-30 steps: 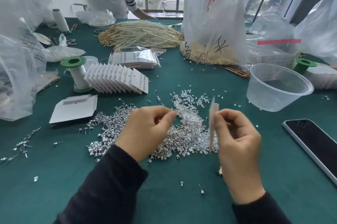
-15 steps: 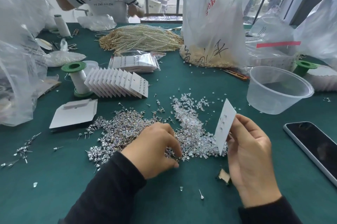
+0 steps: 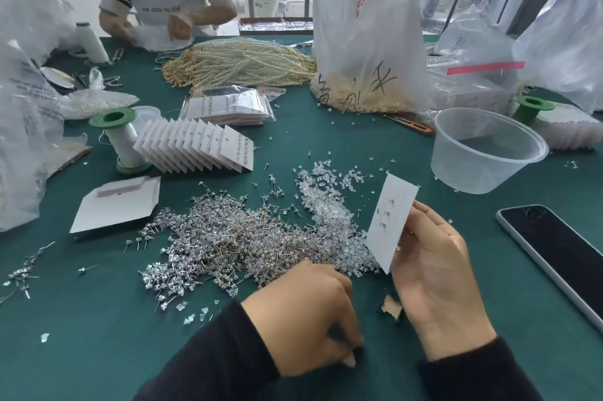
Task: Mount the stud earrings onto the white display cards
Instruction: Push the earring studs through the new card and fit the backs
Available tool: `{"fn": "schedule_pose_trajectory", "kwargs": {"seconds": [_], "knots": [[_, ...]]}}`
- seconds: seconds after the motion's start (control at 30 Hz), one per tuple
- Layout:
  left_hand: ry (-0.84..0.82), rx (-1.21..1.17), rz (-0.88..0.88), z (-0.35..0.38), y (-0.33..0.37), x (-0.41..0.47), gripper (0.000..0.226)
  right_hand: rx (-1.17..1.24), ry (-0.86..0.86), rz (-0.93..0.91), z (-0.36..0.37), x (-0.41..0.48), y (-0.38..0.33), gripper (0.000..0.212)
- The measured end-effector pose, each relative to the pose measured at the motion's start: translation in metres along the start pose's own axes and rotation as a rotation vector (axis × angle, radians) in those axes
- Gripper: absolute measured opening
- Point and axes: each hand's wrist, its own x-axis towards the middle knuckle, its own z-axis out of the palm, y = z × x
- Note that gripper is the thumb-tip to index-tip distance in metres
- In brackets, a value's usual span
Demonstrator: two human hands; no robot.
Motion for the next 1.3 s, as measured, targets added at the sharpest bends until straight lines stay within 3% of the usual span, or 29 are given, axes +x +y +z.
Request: {"fn": "schedule_pose_trajectory", "kwargs": {"seconds": [0.03, 0.13, 0.2, 0.3, 0.37, 0.43, 0.57, 0.73, 0.97, 1.1, 1.3], "knots": [[0.007, -0.016, 0.013, 0.002, 0.000, 0.001, 0.016, 0.009, -0.017, 0.014, 0.000, 0.000, -0.001, 0.004], [0.075, -0.017, 0.016, 0.001, 0.000, 0.001, 0.015, 0.035, -0.081, 0.081, 0.000, 0.000, -0.002, 0.027], [0.204, -0.070, 0.012, -0.006, -0.002, 0.001, 0.013, 0.061, -0.172, 0.166, -0.001, -0.001, -0.003, 0.031], [0.564, -0.431, -0.015, -0.018, -0.004, 0.000, 0.017, 0.089, -0.320, 0.293, 0.002, -0.004, -0.005, 0.047], [0.706, -0.747, 0.009, -0.024, -0.004, -0.001, 0.019, 0.085, -0.381, 0.342, 0.004, -0.006, -0.003, 0.063], [0.791, -0.853, 0.031, -0.025, -0.003, 0.000, 0.012, 0.085, -0.459, 0.348, 0.006, -0.008, 0.001, 0.063], [0.885, -0.805, -0.041, -0.022, -0.004, 0.003, 0.010, 0.077, -0.604, 0.351, 0.007, -0.012, 0.006, 0.048], [0.918, -0.760, -0.010, -0.021, 0.000, 0.003, 0.010, 0.040, -0.687, 0.338, 0.008, -0.011, 0.007, 0.054], [0.927, -0.736, -0.022, -0.021, 0.002, 0.002, 0.010, 0.070, -0.705, 0.378, 0.006, -0.012, 0.009, 0.043], [0.952, -0.597, -0.028, -0.020, -0.001, 0.004, 0.013, 0.102, -0.745, 0.397, 0.008, -0.014, 0.008, 0.038], [1.017, -0.458, -0.079, -0.020, -0.004, 0.005, 0.014, 0.055, -0.651, 0.418, 0.009, -0.017, 0.009, 0.036]]}}
